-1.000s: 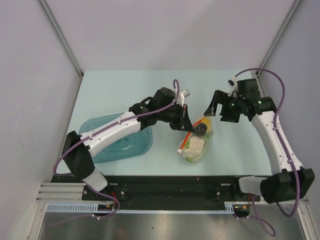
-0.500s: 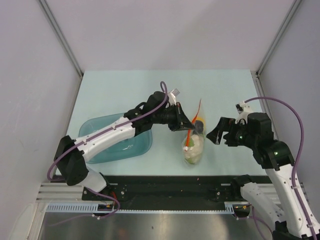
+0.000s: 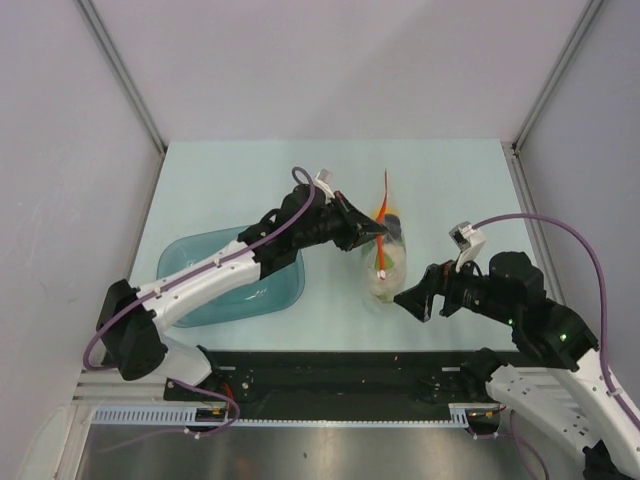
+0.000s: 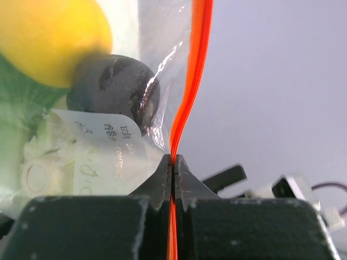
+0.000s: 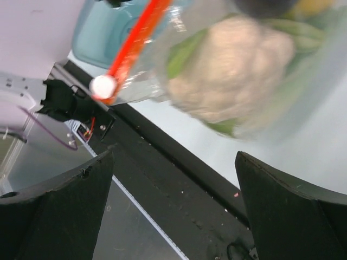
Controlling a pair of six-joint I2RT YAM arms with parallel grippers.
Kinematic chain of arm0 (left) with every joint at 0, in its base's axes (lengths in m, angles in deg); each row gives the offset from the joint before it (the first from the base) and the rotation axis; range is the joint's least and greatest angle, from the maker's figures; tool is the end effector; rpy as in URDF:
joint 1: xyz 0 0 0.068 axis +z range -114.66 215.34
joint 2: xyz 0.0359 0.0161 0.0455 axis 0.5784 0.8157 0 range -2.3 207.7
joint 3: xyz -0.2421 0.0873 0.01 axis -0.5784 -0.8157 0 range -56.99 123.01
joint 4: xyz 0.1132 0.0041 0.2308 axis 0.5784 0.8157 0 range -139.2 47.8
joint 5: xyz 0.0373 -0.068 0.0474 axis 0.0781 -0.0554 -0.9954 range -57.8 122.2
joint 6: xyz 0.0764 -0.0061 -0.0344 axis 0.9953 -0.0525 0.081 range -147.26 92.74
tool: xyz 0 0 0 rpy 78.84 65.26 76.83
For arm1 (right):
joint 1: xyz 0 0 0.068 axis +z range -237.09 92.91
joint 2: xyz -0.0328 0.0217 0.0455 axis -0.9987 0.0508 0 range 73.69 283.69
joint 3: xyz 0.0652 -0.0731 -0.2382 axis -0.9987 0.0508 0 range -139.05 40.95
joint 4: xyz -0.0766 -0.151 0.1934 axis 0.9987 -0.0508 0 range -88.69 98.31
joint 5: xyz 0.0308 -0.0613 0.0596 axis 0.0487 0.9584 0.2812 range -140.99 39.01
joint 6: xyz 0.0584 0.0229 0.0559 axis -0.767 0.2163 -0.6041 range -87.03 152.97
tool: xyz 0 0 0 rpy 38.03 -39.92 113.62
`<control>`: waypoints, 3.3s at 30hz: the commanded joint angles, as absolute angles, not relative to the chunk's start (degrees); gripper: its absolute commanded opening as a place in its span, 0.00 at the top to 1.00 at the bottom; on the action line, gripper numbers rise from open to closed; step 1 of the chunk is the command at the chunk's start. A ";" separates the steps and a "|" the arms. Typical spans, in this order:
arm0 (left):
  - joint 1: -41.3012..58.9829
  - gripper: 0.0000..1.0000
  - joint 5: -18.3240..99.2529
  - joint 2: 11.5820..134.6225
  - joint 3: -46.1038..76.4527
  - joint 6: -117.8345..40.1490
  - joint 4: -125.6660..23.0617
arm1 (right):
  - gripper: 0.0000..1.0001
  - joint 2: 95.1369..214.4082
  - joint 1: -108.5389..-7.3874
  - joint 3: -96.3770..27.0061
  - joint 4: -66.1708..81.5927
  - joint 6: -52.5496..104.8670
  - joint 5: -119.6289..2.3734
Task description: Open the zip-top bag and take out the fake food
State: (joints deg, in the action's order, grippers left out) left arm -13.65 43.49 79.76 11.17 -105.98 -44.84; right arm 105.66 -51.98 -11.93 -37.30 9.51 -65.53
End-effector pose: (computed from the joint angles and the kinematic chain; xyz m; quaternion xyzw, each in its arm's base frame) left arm 0.2334 -0.2903 0.3140 -0.1512 0.7942 -0.5585 0.1854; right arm 0.1075 0.0982 0.3260 -0.1527 0.8239 0.3548 0.4147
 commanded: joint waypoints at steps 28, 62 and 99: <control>-16.08 1.00 30.97 75.48 16.49 -124.65 -39.26 | 0.70 111.48 -26.00 -7.04 -11.03 22.87 -25.49; -14.85 0.30 79.74 88.48 40.91 -19.73 -15.64 | 1.00 118.78 -64.41 -18.29 -27.72 28.31 -92.38; -12.91 1.00 87.05 81.90 20.97 -43.43 -38.47 | 0.40 111.13 -68.28 -8.18 -19.56 15.66 -89.22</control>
